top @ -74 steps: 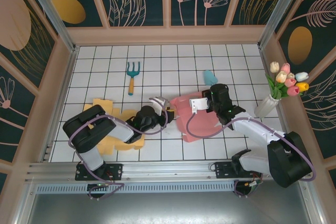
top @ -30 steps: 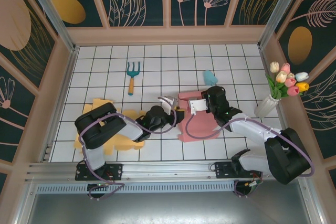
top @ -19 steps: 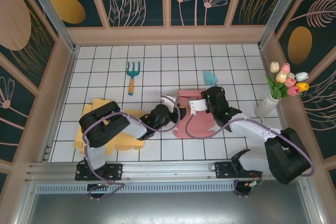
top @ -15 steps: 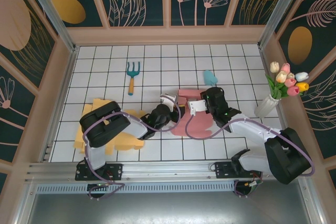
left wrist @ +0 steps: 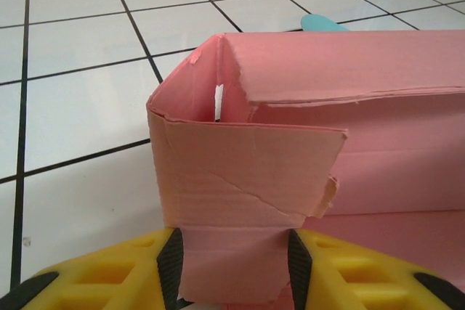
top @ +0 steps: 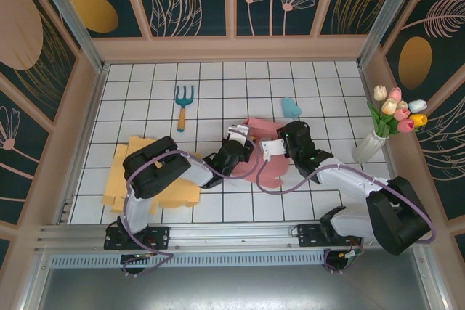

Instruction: Fold the paper box

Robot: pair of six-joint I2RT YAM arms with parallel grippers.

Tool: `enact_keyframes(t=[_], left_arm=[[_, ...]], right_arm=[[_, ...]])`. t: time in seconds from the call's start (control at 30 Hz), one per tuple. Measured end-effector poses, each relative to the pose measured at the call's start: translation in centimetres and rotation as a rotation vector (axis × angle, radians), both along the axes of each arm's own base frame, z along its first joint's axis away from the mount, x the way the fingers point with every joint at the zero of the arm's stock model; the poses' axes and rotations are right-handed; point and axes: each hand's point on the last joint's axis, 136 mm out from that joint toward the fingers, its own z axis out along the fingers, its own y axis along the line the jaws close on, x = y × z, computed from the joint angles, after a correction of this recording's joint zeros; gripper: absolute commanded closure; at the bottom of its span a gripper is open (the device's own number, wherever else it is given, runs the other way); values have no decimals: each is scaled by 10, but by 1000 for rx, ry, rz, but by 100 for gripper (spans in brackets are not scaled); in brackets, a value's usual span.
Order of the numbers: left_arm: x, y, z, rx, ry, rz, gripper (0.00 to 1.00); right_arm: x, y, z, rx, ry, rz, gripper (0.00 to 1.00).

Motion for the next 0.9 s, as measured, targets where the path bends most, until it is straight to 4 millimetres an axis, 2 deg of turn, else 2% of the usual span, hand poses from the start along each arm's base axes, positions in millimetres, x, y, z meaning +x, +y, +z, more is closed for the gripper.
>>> enact_keyframes(t=[0.13,0.3,0.57,0.67,0.8,0.9], left_arm=[[-8,-5,-1,1,1,-62,54],[-30,14,0,36,17,-114,46],[-55,45,47,-18,-36,-158,43],[-53,60,56,-39,-46,-151,43],[-38,76,54,-50,-26,-144,43],[-38,71,43,-32,-4,-191,43]], right_arm=[[0,1,0,6,3,1,100],[-2,4,-1,19,13,19,100],[-3,5,-1,24,17,29,100],[-5,6,0,27,21,35,100],[-7,7,0,31,26,43,100],[-7,7,0,31,26,44,100]])
